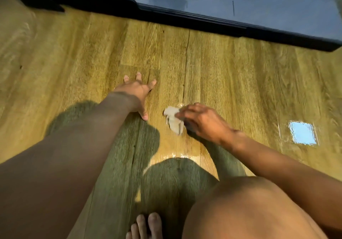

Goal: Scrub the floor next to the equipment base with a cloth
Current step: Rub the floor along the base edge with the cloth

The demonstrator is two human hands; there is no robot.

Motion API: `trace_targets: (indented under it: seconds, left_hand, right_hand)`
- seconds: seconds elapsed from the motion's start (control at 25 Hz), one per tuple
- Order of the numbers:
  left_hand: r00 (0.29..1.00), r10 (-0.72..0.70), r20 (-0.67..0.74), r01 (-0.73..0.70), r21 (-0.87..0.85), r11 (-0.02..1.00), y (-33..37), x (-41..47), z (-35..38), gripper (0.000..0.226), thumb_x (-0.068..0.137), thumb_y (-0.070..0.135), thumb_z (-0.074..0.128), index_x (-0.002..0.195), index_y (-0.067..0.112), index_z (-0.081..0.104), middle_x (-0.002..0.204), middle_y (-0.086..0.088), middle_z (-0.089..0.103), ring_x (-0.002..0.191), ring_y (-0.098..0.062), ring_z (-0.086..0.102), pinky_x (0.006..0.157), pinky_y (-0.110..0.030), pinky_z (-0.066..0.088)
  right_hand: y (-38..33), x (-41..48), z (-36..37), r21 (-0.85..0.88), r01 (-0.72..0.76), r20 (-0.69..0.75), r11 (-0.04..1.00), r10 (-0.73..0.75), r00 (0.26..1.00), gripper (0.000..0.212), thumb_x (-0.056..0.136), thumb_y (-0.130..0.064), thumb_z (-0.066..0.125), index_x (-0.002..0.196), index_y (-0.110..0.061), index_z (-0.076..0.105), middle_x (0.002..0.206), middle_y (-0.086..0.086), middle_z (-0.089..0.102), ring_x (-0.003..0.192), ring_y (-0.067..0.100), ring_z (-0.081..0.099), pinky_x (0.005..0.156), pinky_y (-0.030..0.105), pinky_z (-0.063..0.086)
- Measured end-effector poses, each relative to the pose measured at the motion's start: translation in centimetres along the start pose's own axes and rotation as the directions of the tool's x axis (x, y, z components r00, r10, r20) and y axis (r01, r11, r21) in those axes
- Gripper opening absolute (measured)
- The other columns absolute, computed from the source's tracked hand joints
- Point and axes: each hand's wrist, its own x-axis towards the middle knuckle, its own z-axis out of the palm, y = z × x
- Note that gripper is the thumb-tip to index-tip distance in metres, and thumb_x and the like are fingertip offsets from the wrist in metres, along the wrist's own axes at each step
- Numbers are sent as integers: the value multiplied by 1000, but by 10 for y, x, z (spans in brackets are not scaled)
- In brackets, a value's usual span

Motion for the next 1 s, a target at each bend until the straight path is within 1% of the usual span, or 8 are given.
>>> trace_targets:
  seconds: [0.08, 0.2, 0.28, 0.48, 0.68, 0.8, 0.88, 1.0]
  left_hand:
    - [1000, 0, 7, 0, 17, 1000, 1, 0, 1, 135, 54, 47, 86, 146, 44, -13, 157, -11, -18, 142, -45, -4, 110, -58, 20]
    - [1000, 18, 4, -18, 49, 999, 5, -6, -1, 129, 63, 42, 83, 148, 38, -13, 156, -15, -17, 141, -48, -3, 108, -61, 22]
    - [999, 21, 25, -22, 46, 999, 6, -15, -4, 123, 71, 39, 80, 149, 35, -16, 155, -15, -22, 141, -48, -7, 107, -63, 23]
    - [998, -20, 61, 17, 38, 999, 12, -23, -12, 125, 72, 42, 80, 148, 32, -19, 155, -13, -24, 142, -44, -10, 111, -62, 18]
    - [1000, -12, 28, 14, -56, 998, 2, -8, -11, 137, 59, 40, 88, 149, 35, -14, 153, -12, -30, 140, -44, -20, 111, -65, 9]
    - [999, -12, 51, 14, -50, 999, 5, -5, -10, 139, 58, 39, 88, 149, 33, -16, 153, -16, -29, 139, -46, -21, 109, -68, 8]
    - [998, -7, 55, 8, -26, 1000, 6, -3, -11, 140, 58, 41, 88, 149, 30, -18, 152, -18, -28, 138, -49, -20, 108, -70, 9]
    - [999, 6, 49, -6, -4, 1000, 5, 0, -9, 141, 57, 44, 87, 149, 29, -19, 152, -19, -29, 137, -50, -20, 108, -70, 10]
  right_hand:
    - [3, 3, 3, -36, -73, -23, 997, 72, 997, 42, 82, -2, 68, 121, -18, 61, 119, 4, 63, 104, 20, 61, 83, 34, 56]
    - [-22, -30, 14, -21, 125, 121, 992, -121, 985, 52, 76, -4, 71, 124, -22, 59, 124, 1, 62, 109, 18, 59, 87, 30, 52]
    - [-25, -22, 3, 20, 175, 206, 984, -175, 963, 50, 78, -8, 72, 125, -21, 60, 125, 1, 62, 111, 20, 59, 89, 32, 52]
    - [8, 36, -16, 26, -61, 45, 998, 60, 997, 30, 89, -8, 62, 119, -13, 65, 120, 10, 64, 105, 28, 62, 89, 38, 52]
    - [15, 27, -9, 4, 207, 113, 978, -206, 972, 39, 82, -8, 71, 119, -17, 65, 120, 4, 65, 104, 21, 63, 85, 31, 53]
    - [55, 75, -27, -32, 43, 57, 999, -41, 998, 33, 90, -12, 62, 123, -17, 61, 123, 7, 62, 105, 25, 62, 85, 41, 55]
    - [64, 83, -26, -72, -52, 22, 996, 54, 998, 33, 92, -13, 59, 124, -20, 59, 124, 4, 60, 106, 23, 59, 84, 39, 54]
    - [43, 62, -15, -38, 56, 49, 998, -54, 997, 39, 86, -4, 63, 121, -19, 60, 122, 3, 62, 105, 21, 60, 85, 31, 53]
